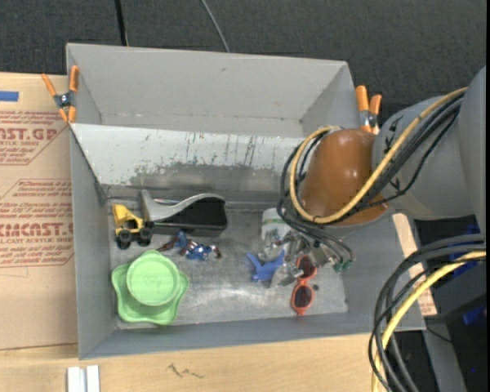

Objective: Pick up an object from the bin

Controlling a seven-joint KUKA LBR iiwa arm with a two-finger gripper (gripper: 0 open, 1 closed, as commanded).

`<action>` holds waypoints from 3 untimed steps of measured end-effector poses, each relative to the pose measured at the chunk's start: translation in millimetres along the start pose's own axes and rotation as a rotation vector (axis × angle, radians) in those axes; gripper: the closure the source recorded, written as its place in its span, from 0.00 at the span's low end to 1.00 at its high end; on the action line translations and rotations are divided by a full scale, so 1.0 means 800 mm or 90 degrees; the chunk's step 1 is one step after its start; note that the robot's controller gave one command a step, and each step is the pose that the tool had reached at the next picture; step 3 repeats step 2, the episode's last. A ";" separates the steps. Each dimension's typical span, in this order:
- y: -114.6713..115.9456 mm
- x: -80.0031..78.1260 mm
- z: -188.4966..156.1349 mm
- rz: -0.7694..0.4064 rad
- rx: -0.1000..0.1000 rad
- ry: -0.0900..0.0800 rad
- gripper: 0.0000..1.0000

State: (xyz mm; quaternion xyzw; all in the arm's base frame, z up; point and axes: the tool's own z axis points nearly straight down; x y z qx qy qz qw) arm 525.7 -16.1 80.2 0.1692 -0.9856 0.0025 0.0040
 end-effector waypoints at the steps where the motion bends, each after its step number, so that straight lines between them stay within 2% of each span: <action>1: 0.000 0.000 0.000 0.000 0.000 0.000 1.00; 2: -0.010 -0.024 -0.171 -0.029 -0.002 -0.008 1.00; 3: -0.010 -0.024 -0.171 -0.029 -0.002 -0.008 1.00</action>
Offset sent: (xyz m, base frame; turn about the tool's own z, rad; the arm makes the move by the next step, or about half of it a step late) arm 0.0208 -0.0016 0.1360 -0.0454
